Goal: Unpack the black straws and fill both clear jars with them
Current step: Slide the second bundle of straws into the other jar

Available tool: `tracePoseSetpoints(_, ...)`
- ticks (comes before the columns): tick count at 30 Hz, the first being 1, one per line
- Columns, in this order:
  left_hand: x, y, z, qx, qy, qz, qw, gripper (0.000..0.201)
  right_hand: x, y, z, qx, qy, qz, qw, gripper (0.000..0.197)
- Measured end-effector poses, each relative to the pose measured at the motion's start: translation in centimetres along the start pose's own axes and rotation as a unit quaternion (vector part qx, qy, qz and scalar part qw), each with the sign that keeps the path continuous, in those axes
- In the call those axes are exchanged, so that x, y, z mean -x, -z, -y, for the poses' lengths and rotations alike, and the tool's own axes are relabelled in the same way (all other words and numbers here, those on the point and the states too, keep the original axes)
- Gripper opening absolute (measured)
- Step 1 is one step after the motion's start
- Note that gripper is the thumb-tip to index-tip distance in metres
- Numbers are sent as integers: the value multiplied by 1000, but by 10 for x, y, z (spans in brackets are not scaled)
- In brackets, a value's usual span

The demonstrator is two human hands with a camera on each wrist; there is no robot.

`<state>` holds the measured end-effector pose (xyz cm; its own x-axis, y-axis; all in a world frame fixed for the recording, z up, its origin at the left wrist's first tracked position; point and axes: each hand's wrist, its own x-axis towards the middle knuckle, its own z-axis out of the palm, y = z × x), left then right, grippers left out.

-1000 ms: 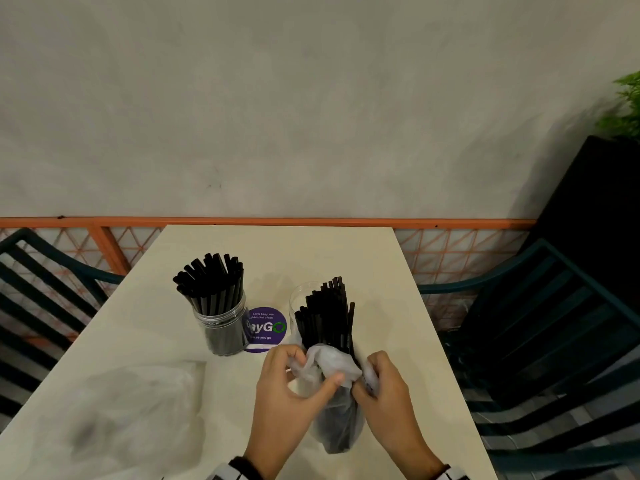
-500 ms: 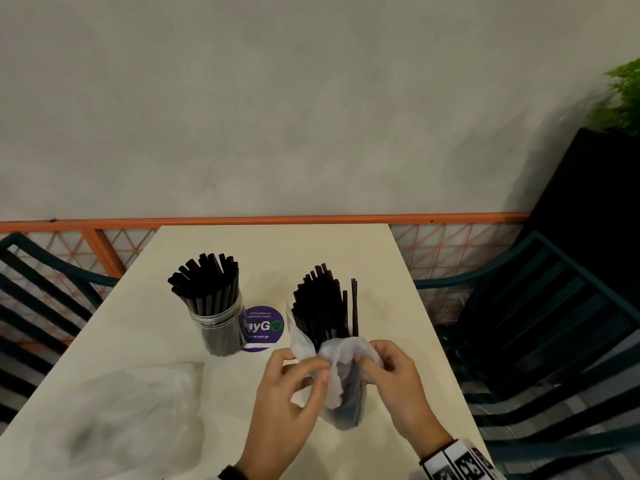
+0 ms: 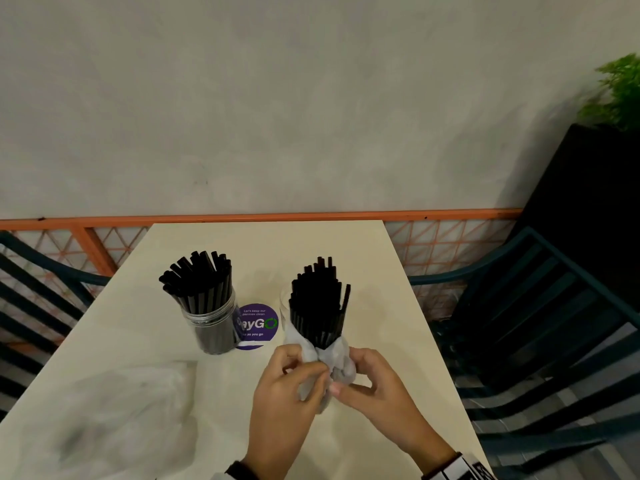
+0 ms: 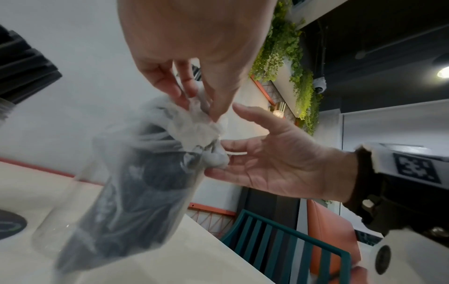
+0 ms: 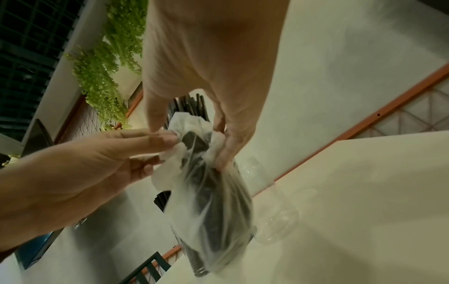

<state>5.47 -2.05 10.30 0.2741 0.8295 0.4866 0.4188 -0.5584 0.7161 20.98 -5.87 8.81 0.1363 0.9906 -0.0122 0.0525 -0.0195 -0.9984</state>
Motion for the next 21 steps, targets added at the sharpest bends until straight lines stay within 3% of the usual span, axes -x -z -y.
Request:
tracePoseSetpoints(4,1,0,-6,11,-17,60,998,15,-1,-1,-4,3,-2,-23,1000,70)
tracePoseSetpoints(7,5,3,-6,59,43,101,992,16,-3,3,-7,-8,4,-45,999,58)
tracePoseSetpoints(11,10,8,-2,104,76,157,979,22,-5,11,-11,9,5,-51,999,67)
tracePoseSetpoints(15,12,10,2,42,27,216,975,17,-4,21,-25,10,15,-76,997,32)
tracePoseSetpoints(16,12,10,1,17,10,199,980,15,-5,22,-29,15,19,-82,996,24)
tracePoseSetpoints(18,8,11,-4,-28,-29,102,994,18,-5,23,-40,34,18,-88,995,24)
tracePoseSetpoints(20,-1,9,-9,-43,-32,13,998,39,-6,23,-44,45,11,-91,995,27)
tracePoseSetpoints(21,-7,8,-11,-46,-17,-1,999,54,-6,23,-45,51,10,-88,995,27)
